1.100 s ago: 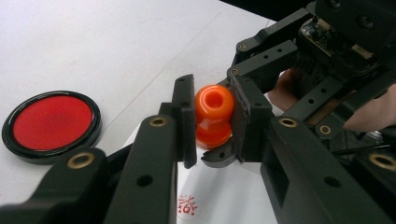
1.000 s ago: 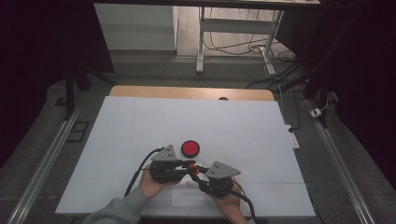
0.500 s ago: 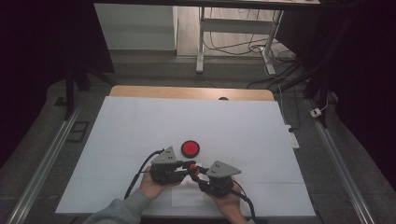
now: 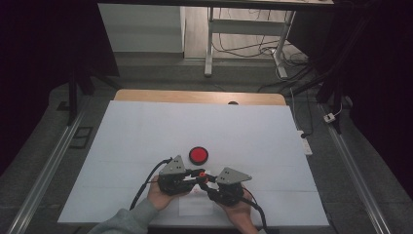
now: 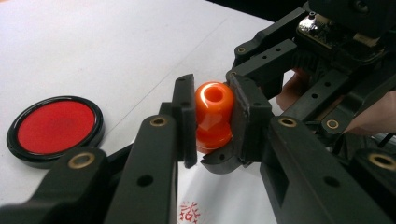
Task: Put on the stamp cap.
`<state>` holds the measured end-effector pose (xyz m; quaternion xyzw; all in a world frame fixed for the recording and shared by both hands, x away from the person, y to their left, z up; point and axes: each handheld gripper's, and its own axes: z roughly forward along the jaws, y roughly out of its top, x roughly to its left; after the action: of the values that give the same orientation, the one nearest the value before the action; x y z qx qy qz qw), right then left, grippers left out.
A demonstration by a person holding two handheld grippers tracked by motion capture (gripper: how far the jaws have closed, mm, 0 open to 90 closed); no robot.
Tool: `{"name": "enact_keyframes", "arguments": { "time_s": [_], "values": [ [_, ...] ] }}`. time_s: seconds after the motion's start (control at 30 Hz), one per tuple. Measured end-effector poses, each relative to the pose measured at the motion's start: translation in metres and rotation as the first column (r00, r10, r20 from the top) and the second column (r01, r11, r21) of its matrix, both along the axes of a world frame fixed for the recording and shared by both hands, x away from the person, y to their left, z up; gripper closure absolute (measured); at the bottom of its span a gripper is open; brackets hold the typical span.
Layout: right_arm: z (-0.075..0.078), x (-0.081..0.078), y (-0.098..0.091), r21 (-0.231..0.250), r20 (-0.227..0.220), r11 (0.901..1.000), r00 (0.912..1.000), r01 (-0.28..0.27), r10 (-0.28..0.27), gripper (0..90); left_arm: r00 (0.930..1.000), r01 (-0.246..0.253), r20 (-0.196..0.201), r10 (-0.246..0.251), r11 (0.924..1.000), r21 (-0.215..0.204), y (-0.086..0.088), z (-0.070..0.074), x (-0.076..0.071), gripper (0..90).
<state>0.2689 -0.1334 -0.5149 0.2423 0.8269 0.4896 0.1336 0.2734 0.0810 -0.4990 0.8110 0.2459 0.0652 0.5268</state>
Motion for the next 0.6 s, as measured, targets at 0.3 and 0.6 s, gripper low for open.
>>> {"name": "enact_keyframes", "arguments": {
  "time_s": [0.3,0.6],
  "values": [
    [-0.0017,-0.0007,0.0006,-0.029,0.003,0.9995,1.0,0.009,-0.009,65.1,1.0,-0.007,-0.005,0.007,1.0,0.0,-0.0018,-0.0046,-0.001,73.0],
    [-0.0013,-0.001,0.0015,-0.061,0.023,0.998,0.9996,-0.012,0.014,64.9,0.9994,-0.002,-0.034,0.002,1.0,-0.007,-0.0006,-0.0054,0.0006,72.8]
  ]
}}
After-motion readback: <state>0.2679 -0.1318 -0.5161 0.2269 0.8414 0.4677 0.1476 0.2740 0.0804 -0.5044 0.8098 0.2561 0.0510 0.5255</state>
